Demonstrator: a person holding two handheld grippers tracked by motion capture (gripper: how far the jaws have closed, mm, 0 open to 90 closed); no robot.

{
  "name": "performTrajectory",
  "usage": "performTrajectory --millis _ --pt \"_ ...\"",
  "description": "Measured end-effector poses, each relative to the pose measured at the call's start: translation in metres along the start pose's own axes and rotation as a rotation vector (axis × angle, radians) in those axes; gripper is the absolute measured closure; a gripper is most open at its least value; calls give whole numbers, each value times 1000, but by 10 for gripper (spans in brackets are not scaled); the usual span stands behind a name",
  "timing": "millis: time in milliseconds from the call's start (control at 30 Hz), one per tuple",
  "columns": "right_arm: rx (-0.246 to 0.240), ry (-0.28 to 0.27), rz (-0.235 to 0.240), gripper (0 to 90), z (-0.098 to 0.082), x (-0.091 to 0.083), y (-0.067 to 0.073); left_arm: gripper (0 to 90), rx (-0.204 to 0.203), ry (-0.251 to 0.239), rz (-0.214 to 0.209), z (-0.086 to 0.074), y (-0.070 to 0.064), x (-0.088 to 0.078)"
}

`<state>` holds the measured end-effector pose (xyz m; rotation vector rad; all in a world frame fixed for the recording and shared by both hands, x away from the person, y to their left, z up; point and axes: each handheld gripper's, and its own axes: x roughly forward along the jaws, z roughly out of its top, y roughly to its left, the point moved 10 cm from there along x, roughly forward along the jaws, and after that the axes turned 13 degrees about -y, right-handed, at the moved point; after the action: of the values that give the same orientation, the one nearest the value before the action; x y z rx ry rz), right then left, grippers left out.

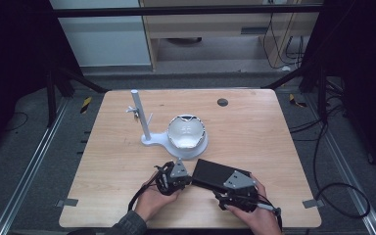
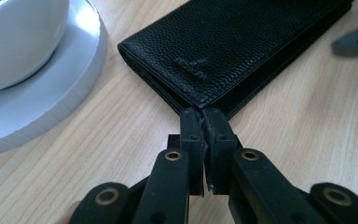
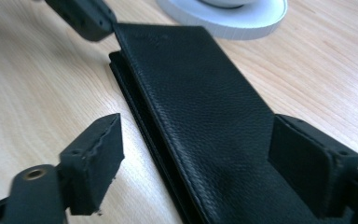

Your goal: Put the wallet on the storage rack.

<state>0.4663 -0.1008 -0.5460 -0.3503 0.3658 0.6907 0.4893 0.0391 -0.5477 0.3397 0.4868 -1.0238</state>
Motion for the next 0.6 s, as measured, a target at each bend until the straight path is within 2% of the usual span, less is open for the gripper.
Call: performTrajectory --millis 167,333,433,600 --pt "-19 46 -57 240 -4 7 -6 870 -26 -43 4 9 2 -2" --pt "-40 57 -83 357 -6 10 -13 869 -43 -69 6 16 5 -3" --pt "-41 58 -108 421 -5 10 -18 864 -44 -70 4 17 5 -3" --pt "-20 47 -118 431 -3 9 -22 841 -35 -45 -5 14 4 6"
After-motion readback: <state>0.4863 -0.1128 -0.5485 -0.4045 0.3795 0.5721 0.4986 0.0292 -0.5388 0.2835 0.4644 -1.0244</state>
